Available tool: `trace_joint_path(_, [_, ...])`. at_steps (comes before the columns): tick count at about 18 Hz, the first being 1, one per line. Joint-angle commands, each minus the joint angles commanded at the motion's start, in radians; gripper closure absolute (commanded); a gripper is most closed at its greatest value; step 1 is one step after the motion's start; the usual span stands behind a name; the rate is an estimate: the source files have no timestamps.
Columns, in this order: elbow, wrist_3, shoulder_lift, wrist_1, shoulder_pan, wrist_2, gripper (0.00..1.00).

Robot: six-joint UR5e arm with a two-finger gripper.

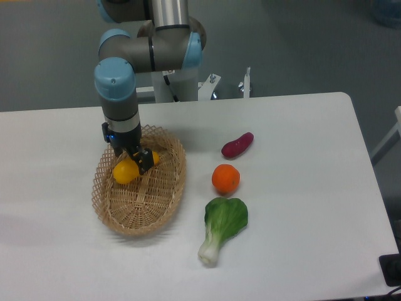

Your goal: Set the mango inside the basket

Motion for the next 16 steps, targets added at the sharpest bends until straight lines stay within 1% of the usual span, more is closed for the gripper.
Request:
trace_joint_path(1, [0.020,-0.029,-0.002,-0.003,0.006,0.000,0.00])
trace_joint_path(4, [0.057,-0.043,-0.003,-0.002,0.047,0.008,0.00])
trace_joint_path(6, [0.083,-0.039,0.000,-0.002,0.096,0.014,0.00])
trace_joint_path(8, [0.109,-0.025,0.009,-0.002,0.150,0.044,0.00])
trace_joint_path(14, [0.187,0.082,0.014,-0.012,0.277,0.057,0.00])
trace_joint_path(15, [0.200,0.119,0.018,-0.024,0.297,0.066,0.00])
trace_joint_path(16, [0.222,0.164,0.021,-0.055,0.317,0.069,0.00])
